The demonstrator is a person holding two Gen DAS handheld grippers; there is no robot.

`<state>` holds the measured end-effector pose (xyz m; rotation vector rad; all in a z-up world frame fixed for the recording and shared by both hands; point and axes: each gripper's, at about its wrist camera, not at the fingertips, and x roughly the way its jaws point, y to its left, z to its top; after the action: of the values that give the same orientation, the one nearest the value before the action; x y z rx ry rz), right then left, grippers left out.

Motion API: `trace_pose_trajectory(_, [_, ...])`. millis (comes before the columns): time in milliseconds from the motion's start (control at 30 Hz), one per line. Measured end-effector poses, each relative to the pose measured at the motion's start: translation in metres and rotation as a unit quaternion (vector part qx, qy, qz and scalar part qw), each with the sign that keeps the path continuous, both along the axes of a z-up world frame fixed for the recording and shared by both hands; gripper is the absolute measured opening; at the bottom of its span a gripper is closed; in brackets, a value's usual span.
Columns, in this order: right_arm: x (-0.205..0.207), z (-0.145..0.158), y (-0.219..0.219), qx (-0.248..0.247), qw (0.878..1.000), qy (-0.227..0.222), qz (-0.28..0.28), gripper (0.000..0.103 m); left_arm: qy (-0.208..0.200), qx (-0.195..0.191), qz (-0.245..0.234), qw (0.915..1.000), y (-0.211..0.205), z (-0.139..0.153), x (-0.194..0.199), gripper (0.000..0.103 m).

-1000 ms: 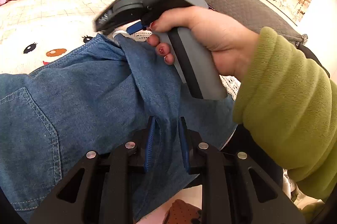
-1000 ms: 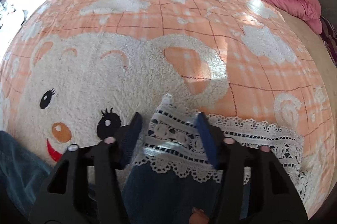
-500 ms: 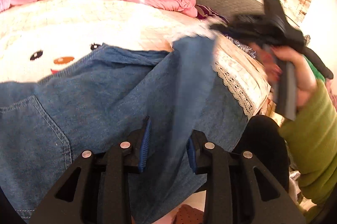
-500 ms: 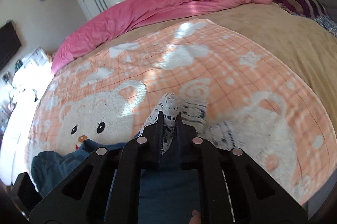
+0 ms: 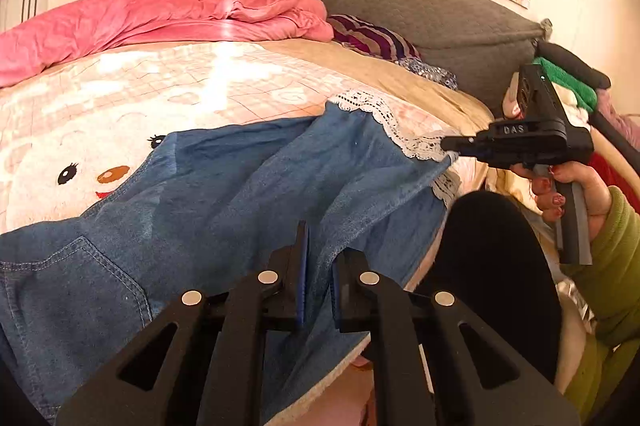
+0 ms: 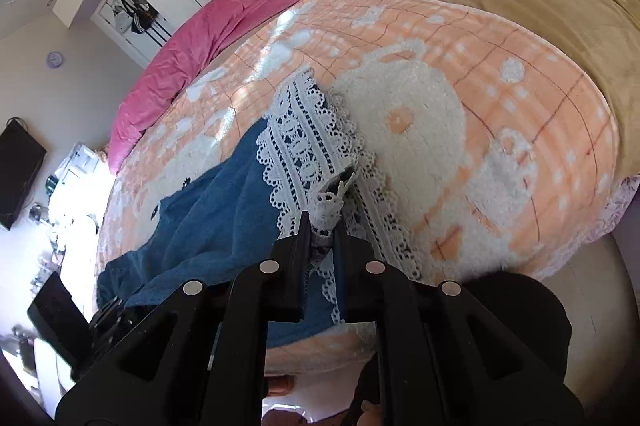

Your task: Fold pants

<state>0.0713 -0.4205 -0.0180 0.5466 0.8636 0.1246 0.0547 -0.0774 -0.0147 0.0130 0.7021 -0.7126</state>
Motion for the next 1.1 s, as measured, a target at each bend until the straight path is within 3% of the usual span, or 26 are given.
trace_pose_trajectory(133, [-0.016, -0.014, -0.002, -0.022, 1.000, 0.017, 0.011, 0.009, 0.010, 0.021, -0.015, 0.9996, -0.006, -0.008, 0.003, 0.008])
trace_pose_trajectory(267, [-0.025, -0.017, -0.014, -0.006, 1.000, 0.014, 0.005, 0.023, 0.010, 0.032, -0.026, 0.9991, -0.011, -0.012, -0.001, 0.008])
trace_pose_trajectory(367, [-0.024, -0.016, -0.016, -0.011, 1.000, 0.010, 0.009, 0.023, 0.006, 0.033, -0.033, 0.9989, -0.012, -0.012, -0.003, 0.008])
trace_pose_trajectory(467, [-0.020, -0.018, -0.014, -0.030, 0.999, 0.019, 0.012, 0.007, -0.001, 0.044, -0.045, 0.9980, -0.015, -0.012, -0.008, 0.008])
trace_pose_trajectory(600, [-0.019, -0.021, -0.017, -0.053, 0.998, 0.030, 0.005, 0.007, -0.033, 0.080, -0.074, 0.9935, -0.023, -0.012, -0.022, 0.008])
trace_pose_trajectory(767, [-0.018, -0.029, -0.019, -0.058, 0.997, 0.044, 0.008, 0.008, -0.029, 0.134, -0.085, 0.9868, -0.034, -0.025, -0.023, 0.009])
trace_pose_trajectory(833, [-0.018, -0.030, -0.021, -0.054, 0.997, 0.048, 0.005, 0.011, -0.021, 0.138, -0.087, 0.9865, -0.034, -0.029, -0.020, 0.009])
trace_pose_trajectory(933, [-0.020, -0.027, -0.026, -0.059, 0.997, 0.056, -0.007, 0.029, -0.017, 0.133, -0.084, 0.9874, -0.031, -0.029, -0.020, 0.009])
trace_pose_trajectory(1100, [-0.028, -0.005, -0.024, -0.070, 0.997, 0.023, 0.003, 0.031, -0.021, 0.116, -0.076, 0.9901, -0.023, -0.023, -0.028, 0.013])
